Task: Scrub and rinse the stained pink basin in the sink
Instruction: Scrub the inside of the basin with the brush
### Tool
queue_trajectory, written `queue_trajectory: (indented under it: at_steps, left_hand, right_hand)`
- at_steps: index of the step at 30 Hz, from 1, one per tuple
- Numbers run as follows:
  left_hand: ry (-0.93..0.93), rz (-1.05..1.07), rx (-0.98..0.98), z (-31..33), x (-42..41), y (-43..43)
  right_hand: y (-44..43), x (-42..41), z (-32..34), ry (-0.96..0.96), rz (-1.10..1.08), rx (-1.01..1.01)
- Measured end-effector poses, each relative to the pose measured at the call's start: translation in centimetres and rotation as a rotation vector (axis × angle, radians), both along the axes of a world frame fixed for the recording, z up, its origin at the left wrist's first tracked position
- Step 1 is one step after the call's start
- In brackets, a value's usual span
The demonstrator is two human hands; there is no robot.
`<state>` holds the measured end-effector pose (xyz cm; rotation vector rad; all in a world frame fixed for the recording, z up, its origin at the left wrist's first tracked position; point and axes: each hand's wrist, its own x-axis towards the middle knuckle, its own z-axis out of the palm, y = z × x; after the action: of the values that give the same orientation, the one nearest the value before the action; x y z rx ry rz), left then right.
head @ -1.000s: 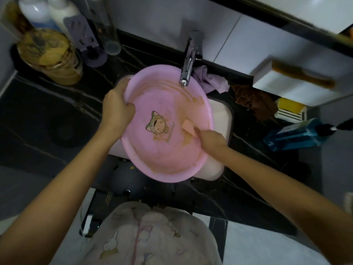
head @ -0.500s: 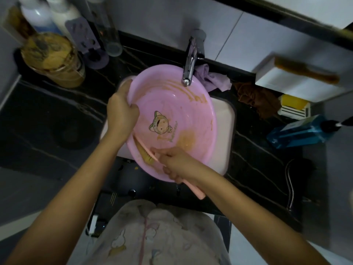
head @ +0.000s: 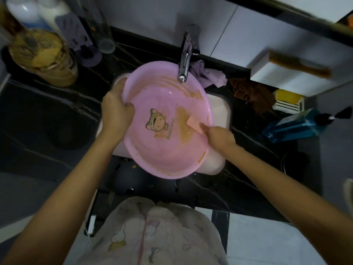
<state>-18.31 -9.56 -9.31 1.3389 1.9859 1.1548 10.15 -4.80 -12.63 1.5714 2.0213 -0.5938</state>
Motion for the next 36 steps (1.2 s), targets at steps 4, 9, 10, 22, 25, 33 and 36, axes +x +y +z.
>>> queue_trajectory:
  at_steps: [4, 9, 10, 22, 25, 33, 36]
  left_hand:
    - [0.0, 0.01, -0.007, -0.1, 0.1, 0.0]
    - [-0.007, 0.01, 0.007, -0.4, 0.0, 0.0]
    - [-0.006, 0.011, 0.008, -0.3, -0.1, 0.0]
    - [-0.023, -0.012, -0.01, 0.4, 0.7, -0.1]
    - [-0.002, 0.0, -0.023, 0.5, 0.8, -0.2]
    - [0.015, 0.049, -0.066, 0.8, -0.1, -0.2]
    - [0.006, 0.047, -0.063, 0.7, 0.0, -0.1]
  right_hand:
    - [-4.1, -0.9, -0.3, -0.022, 0.118, -0.184]
    - [-1.8, -1.9, -1.5, -0.018, 0.04, -0.057]
    - [-2.2, -1.9, -1.6, -0.016, 0.049, -0.1]
    - [-1.9, -0.2, -1.2, -0.016, -0.004, -0.019]
    - [-2.3, -0.2, -0.6, -0.034, 0.066, -0.125]
    - [-0.8, 5.8, 3.6, 0.072, -0.015, 0.015]
    - [-4.4, 5.6, 3.7, 0.088, -0.03, -0.072]
